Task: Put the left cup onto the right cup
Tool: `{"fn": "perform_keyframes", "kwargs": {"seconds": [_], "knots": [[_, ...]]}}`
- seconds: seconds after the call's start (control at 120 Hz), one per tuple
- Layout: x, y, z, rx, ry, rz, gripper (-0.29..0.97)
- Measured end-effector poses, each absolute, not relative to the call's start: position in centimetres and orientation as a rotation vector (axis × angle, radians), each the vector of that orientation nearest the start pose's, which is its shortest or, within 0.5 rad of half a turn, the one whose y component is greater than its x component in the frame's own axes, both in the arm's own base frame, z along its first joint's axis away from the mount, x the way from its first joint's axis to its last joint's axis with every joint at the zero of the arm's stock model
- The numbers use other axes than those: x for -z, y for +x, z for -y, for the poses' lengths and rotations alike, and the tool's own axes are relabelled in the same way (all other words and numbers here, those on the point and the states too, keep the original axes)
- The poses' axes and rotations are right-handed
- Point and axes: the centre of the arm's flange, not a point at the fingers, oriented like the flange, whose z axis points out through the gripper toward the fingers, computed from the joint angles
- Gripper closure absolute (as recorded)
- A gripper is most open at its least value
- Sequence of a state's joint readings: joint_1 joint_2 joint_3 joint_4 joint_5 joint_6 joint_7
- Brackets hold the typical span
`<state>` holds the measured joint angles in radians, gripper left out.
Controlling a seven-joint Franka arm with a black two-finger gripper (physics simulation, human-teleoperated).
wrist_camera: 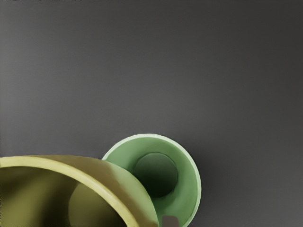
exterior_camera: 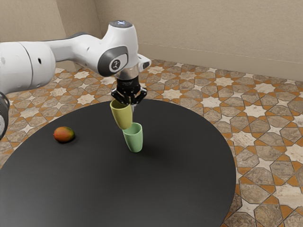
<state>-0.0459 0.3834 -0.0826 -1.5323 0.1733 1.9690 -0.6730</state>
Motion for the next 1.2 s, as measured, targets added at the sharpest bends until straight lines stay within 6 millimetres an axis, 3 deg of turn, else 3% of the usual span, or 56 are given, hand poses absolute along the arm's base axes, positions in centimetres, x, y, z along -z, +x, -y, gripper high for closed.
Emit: {"fn": "perform_keyframes", "kwargs": {"seconds": [0.658,1.2], "knots": [[-43.0,69.6,7.0,0.166,-2.979,0.637,0.78],[-42.6,69.3,7.6,0.139,-3.017,0.636,0.78]]}}
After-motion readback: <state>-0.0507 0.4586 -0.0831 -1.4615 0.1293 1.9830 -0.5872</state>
